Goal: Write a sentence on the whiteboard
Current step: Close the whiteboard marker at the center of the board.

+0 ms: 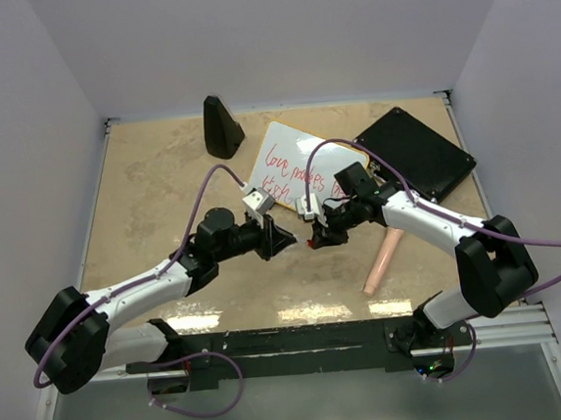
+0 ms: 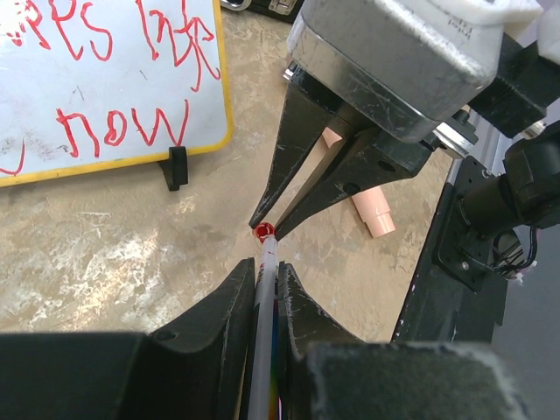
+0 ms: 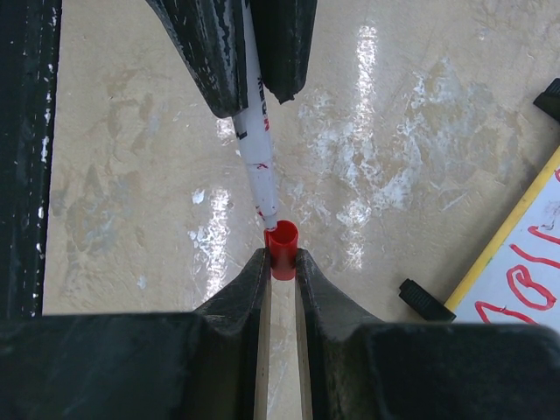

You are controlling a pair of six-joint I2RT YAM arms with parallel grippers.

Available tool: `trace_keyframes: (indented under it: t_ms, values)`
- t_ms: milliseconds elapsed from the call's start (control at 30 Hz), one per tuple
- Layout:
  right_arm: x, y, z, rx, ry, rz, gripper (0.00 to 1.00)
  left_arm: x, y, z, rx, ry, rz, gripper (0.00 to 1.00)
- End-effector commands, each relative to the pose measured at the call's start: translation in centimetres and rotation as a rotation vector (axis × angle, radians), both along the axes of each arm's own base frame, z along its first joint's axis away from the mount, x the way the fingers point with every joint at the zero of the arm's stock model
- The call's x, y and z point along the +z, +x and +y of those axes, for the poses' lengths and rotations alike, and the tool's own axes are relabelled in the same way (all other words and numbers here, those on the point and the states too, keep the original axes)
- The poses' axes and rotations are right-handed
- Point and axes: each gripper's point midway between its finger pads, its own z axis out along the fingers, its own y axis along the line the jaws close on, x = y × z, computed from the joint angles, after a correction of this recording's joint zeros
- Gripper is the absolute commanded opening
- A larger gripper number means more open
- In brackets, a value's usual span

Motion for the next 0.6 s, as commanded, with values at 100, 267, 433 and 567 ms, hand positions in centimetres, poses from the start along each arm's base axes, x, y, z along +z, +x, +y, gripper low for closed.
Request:
trace_keyframes:
  t_ms: [100, 267, 433, 567]
  values:
    - [0.6, 0.0, 0.6, 0.016, 0.023, -0.018, 0.02, 1.2, 0.3, -1.1, -0.041, -0.01, -0.036, 0.0]
    - [0.6, -0.1, 0.7, 0.025, 0.02, -0.028, 0.02, 0.6, 0.7, -1.3, -0.044, 0.013, -0.025, 0.0]
    - [0.3, -0.3, 0.6, 0.031, 0.004, -0.035, 0.02, 0.1, 0.8, -1.4, -0.045, 0.037, -0.015, 0.0]
    - [0.4, -0.2, 0.7, 0.03, 0.004, -0.04, 0.02, -0.4, 0.9, -1.4, -0.049, 0.061, -0.007, 0.0]
